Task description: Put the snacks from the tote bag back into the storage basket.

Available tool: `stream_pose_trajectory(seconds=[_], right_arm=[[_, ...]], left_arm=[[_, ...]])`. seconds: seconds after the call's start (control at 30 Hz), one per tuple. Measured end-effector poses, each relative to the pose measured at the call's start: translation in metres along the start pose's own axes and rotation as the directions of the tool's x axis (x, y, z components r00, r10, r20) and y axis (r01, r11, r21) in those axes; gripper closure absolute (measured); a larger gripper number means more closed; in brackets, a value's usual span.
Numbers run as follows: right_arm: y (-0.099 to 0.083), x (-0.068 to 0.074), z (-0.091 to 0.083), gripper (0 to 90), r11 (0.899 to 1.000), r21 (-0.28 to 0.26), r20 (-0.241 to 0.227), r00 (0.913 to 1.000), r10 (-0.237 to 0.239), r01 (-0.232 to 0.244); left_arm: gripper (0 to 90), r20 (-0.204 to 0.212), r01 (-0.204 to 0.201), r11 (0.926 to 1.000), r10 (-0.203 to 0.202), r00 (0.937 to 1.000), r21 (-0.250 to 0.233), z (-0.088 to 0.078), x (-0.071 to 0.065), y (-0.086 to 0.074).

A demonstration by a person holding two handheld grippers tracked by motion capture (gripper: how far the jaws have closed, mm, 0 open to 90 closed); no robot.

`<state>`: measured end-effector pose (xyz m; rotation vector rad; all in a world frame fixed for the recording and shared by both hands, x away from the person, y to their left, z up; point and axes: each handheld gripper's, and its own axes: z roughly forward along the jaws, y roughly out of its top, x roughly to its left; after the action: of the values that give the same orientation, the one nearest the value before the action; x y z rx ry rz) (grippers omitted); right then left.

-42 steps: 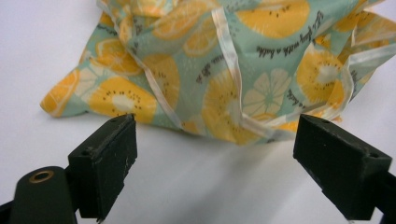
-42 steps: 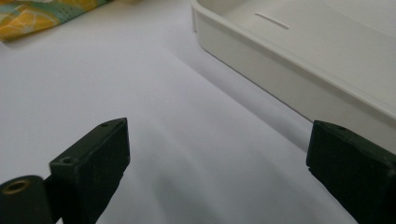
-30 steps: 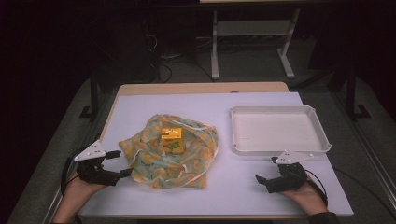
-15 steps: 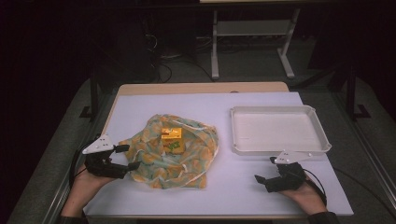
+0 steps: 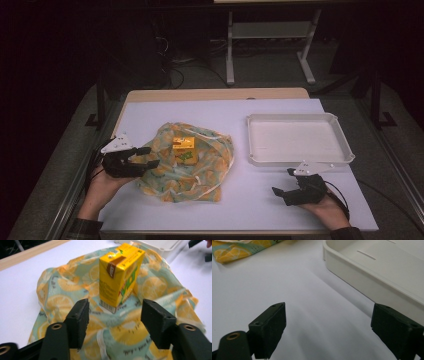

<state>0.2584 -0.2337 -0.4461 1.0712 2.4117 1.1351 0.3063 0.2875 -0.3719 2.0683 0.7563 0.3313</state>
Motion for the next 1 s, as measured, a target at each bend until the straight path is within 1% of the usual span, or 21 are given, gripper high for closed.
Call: stream_pose_trajectory(seconds=[0.03,0.07,0.17,0.23,0.3,0.4,0.43,0.47,0.57,0.63,0.7,0.8,0.83,0.9,1.0], right_arm=[[0.000,0.000,0.000,12.6,1.000,-0.001,0.000,1.0000,-0.003,0.003],[0.000,0.001,0.000,12.6,1.000,-0.002,-0.001,1.0000,0.005,-0.005],[0.001,0.000,0.001,12.7,1.000,-0.001,-0.001,0.9999,-0.010,0.010],[0.001,0.001,0.002,12.8,1.000,-0.006,-0.004,1.0000,-0.007,0.007],[0.001,0.000,0.001,12.8,1.000,-0.007,-0.005,0.9999,-0.011,0.011],[0.001,0.001,0.000,12.8,1.000,-0.006,-0.002,0.9999,-0.012,0.012],[0.001,0.001,0.000,12.8,1.000,-0.007,-0.003,0.9999,-0.013,0.013],[0.001,0.001,0.000,12.8,1.000,-0.007,-0.002,0.9999,-0.011,0.011],[0.002,0.001,0.000,12.8,1.000,-0.008,0.000,0.9998,-0.021,0.021],[0.003,0.001,0.000,12.8,1.000,-0.008,0.001,0.9999,-0.015,0.015],[0.003,0.000,0.000,12.8,1.000,-0.008,-0.002,0.9998,-0.022,0.021],[0.004,0.000,-0.001,13.0,0.999,-0.019,0.000,0.9997,-0.025,0.025],[0.004,0.000,-0.002,13.1,0.999,-0.030,-0.004,0.9999,-0.016,0.016],[0.005,0.000,-0.003,13.1,0.999,-0.032,-0.006,0.9999,-0.011,0.011],[0.005,0.000,-0.004,13.1,0.999,-0.033,-0.004,0.9998,-0.020,0.020]], left_arm=[[42.5,0.003,-0.001,1.0000,0.001,1.0000,0.001,0.002,0.000,0.002],[43.1,0.003,-0.001,1.0000,0.001,1.0000,0.001,0.004,0.000,0.003],[49.2,0.019,-0.005,1.0000,0.005,0.9998,0.003,0.008,0.001,0.007],[55.2,0.020,-0.015,0.9997,0.015,0.9997,0.017,0.011,0.002,0.009],[61.8,0.031,-0.015,0.9997,0.015,0.9994,0.018,0.013,0.003,0.011],[69.0,0.038,-0.021,0.9993,0.020,0.9991,0.030,0.018,0.004,0.015],[70.9,0.037,-0.036,0.9986,0.034,0.9987,0.039,0.019,0.005,0.017],[73.7,0.040,-0.037,0.9987,0.036,0.9986,0.036,0.021,0.004,0.017],[83.6,0.066,-0.039,0.9984,0.036,0.9971,0.041,0.026,0.005,0.018],[89.6,0.074,-0.040,0.9980,0.036,0.9966,0.049,0.029,0.008,0.018],[89.7,0.081,-0.039,0.9976,0.035,0.9961,0.057,0.031,0.009,0.018],[89.7,0.071,-0.040,0.9975,0.036,0.9968,0.058,0.033,0.008,0.018],[89.7,0.069,-0.041,0.9976,0.037,0.9969,0.057,0.034,0.008,0.018],[89.7,0.066,-0.048,0.9971,0.044,0.9969,0.060,0.034,0.008,0.017],[89.7,0.061,-0.056,0.9963,0.052,0.9968,0.065,0.035,0.009,0.017]])
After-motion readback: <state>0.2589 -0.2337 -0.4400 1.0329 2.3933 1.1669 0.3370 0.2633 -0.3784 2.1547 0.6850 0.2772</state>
